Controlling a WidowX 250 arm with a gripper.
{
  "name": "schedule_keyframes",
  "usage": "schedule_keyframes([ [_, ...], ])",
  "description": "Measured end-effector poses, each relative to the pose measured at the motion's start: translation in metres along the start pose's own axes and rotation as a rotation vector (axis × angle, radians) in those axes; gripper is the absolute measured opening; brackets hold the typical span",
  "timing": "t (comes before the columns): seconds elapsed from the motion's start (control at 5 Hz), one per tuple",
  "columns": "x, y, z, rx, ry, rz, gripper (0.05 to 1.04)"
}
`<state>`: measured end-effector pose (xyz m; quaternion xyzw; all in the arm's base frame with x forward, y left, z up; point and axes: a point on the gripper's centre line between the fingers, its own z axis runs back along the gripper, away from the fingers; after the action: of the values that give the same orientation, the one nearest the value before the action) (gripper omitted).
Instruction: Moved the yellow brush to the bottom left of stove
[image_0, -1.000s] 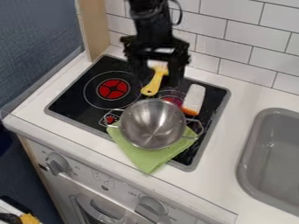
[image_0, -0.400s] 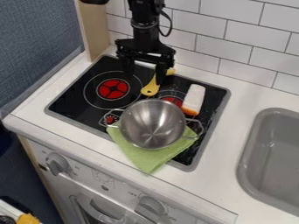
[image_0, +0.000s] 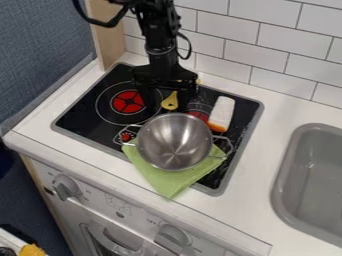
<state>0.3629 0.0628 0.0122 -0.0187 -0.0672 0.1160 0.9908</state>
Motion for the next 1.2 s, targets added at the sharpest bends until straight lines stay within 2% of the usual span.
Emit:
schedule_keyframes([
  [0.2, -0.003, -0.001, -0.001, 0.000, -0.017, -0.007, 0.948],
  [0.4, -0.004, 0.002, -0.002, 0.011, -0.017, -0.016, 0.666],
  [0.6, -0.005, 0.002, -0.001, 0.028, -0.015, -0.023, 0.514],
  [0.8, -0.008, 0.000, -0.001, 0.035, -0.009, -0.024, 0.514],
  [1.0, -0.005, -0.003, 0.022, 0.037, -0.045, -0.012, 0.514],
  [1.2, 0.007, 0.007, 0.068, -0.008, -0.164, 0.044, 0.514],
])
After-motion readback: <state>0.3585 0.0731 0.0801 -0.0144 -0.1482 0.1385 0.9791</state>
